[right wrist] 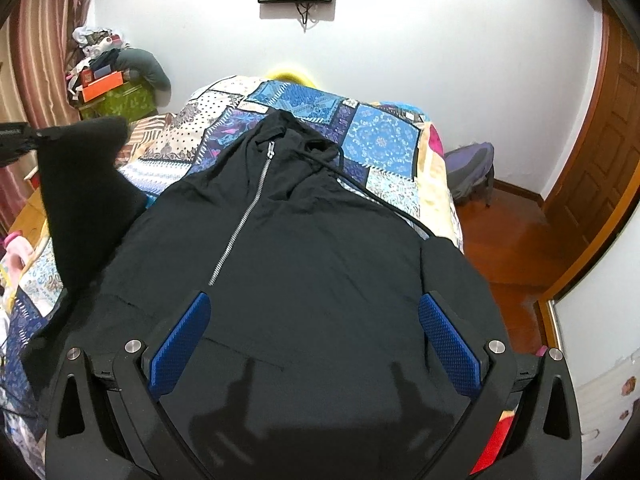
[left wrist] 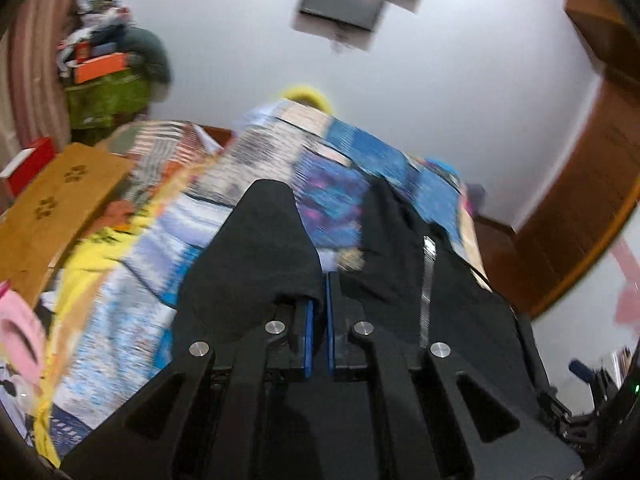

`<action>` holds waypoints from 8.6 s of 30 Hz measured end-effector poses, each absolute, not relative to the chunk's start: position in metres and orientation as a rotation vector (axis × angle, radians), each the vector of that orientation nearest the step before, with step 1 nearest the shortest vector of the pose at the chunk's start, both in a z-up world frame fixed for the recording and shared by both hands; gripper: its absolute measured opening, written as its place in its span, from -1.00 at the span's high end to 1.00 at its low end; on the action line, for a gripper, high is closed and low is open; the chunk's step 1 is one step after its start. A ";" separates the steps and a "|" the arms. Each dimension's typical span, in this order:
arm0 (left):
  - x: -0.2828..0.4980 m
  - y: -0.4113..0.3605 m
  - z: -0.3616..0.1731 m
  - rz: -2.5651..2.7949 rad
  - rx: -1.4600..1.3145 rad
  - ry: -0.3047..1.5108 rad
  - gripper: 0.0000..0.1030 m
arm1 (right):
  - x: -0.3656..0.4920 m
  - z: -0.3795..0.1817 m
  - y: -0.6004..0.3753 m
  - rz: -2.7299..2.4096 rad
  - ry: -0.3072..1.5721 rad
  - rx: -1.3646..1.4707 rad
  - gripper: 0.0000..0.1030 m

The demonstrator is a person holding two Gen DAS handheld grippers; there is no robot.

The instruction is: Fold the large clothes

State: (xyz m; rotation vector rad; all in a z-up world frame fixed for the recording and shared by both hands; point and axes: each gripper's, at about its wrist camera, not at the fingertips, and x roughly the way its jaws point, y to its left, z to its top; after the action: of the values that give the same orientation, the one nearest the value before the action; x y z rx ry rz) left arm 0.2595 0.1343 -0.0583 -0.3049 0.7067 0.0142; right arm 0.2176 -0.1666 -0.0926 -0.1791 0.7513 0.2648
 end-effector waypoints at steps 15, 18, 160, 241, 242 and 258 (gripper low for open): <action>0.253 -0.003 -0.152 -0.201 -0.172 0.982 0.93 | 0.208 -0.105 -0.185 0.252 0.799 -0.185 -1.00; 0.247 -0.010 -0.172 -0.204 -0.157 1.066 0.76 | 0.207 -0.107 -0.183 0.255 0.804 -0.189 -1.00; 0.249 -0.022 -0.143 -0.075 -0.010 0.884 -0.33 | 0.231 -0.218 -0.430 -0.042 1.049 0.799 -0.14; 0.206 0.003 -0.141 -0.053 -0.057 0.851 -0.33 | 0.226 -0.117 -0.278 0.192 0.916 0.426 -0.06; 0.208 0.001 -0.142 -0.056 -0.055 0.854 -0.33 | 0.229 -0.124 -0.284 0.188 0.936 0.470 -0.06; 0.213 0.003 -0.157 -0.054 -0.068 0.871 -0.33 | 0.263 -0.203 -0.317 0.153 1.081 0.909 -0.04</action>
State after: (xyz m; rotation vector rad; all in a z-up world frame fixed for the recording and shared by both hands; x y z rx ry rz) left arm 0.2130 0.0026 -0.1572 -0.0682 0.8713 -0.0544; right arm 0.2629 -0.3169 -0.2027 0.9088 1.0807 0.1532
